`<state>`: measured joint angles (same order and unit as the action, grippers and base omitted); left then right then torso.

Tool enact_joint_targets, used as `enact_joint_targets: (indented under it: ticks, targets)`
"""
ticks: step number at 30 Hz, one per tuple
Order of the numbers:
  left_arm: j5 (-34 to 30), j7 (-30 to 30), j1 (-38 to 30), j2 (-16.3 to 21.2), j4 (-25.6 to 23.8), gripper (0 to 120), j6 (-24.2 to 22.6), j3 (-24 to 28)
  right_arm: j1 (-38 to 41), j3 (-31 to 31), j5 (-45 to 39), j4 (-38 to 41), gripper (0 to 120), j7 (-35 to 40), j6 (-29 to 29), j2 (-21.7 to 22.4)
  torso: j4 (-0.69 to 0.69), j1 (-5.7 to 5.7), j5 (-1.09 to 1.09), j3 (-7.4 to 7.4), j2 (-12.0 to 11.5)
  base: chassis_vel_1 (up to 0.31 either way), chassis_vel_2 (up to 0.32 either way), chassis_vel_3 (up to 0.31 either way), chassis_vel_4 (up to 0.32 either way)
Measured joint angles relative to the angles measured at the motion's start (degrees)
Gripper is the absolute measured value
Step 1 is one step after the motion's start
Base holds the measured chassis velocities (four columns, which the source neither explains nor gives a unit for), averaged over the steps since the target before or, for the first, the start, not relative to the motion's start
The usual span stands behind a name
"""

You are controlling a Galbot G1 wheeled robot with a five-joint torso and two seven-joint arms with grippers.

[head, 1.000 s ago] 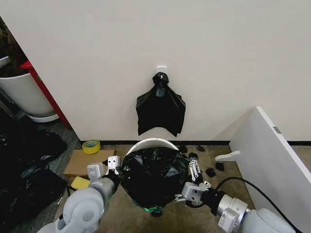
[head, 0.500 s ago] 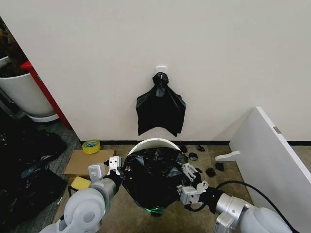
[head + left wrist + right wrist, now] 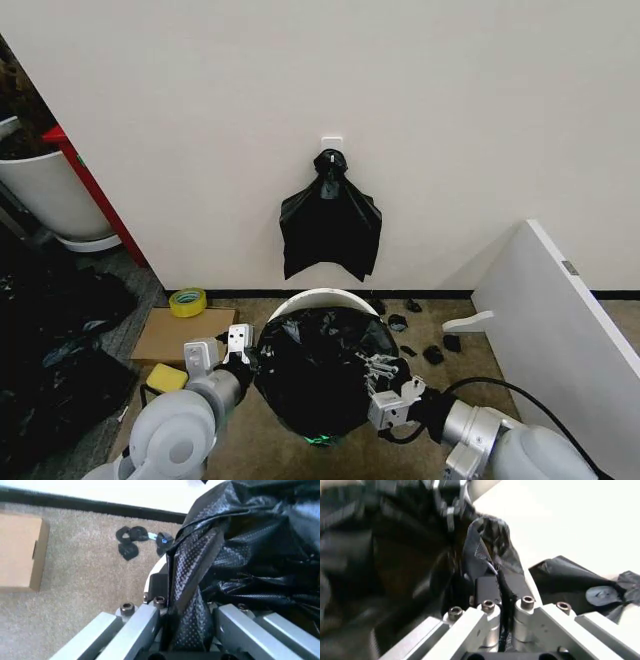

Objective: Place the garbage bag over the trash bin.

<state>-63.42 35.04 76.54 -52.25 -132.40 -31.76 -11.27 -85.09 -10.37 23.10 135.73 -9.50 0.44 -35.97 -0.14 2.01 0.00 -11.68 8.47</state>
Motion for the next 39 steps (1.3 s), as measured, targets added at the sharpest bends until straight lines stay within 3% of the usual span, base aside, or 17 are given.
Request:
enact_joint_targets:
  ticks: [6,9,12,21,31,39]
  targets:
    - [8.1,-6.0,1.1,1.1,0.2,1,0.0,1.3,0.6,-0.8,-14.8,2.0,0,0.6,-1.0,1.8,0.0,0.0,-0.01,0.0,0.0,0.0,0.0,0.0,0.0]
    - [9.7,-7.3,1.3,1.3,0.2,1,0.1,1.5,0.8,-1.0,-17.2,2.3,0,1.1,-1.6,2.1,0.0,0.0,-0.01,0.0,0.0,0.0,0.0,0.0,0.0]
    - [18.9,-13.6,2.1,2.5,0.4,1,1.8,3.4,2.3,-1.6,-29.4,3.6,0,4.4,-5.8,3.8,0.0,0.0,-0.01,0.0,0.0,0.0,0.0,0.0,0.0]
    - [31.0,-21.9,2.4,4.2,1.5,1,6.8,6.4,5.4,-2.8,-47.3,2.3,0,11.9,-13.9,4.9,0.0,0.0,0.0,0.0,0.0,0.0,0.0,0.0,0.0]
    - [36.8,-27.2,2.9,5.1,1.7,1,10.4,5.8,7.4,-3.3,-56.1,-1.2,0,15.6,-18.9,5.6,0.0,0.0,0.0,0.0,0.0,0.0,0.0,0.0,0.0]
    - [37.2,-27.6,2.5,4.7,2.7,1,13.8,4.4,5.0,-5.6,-56.1,-4.0,0,17.4,-22.4,7.2,-0.01,0.0,-0.01,0.0,0.0,0.0,0.0,0.0,0.0]
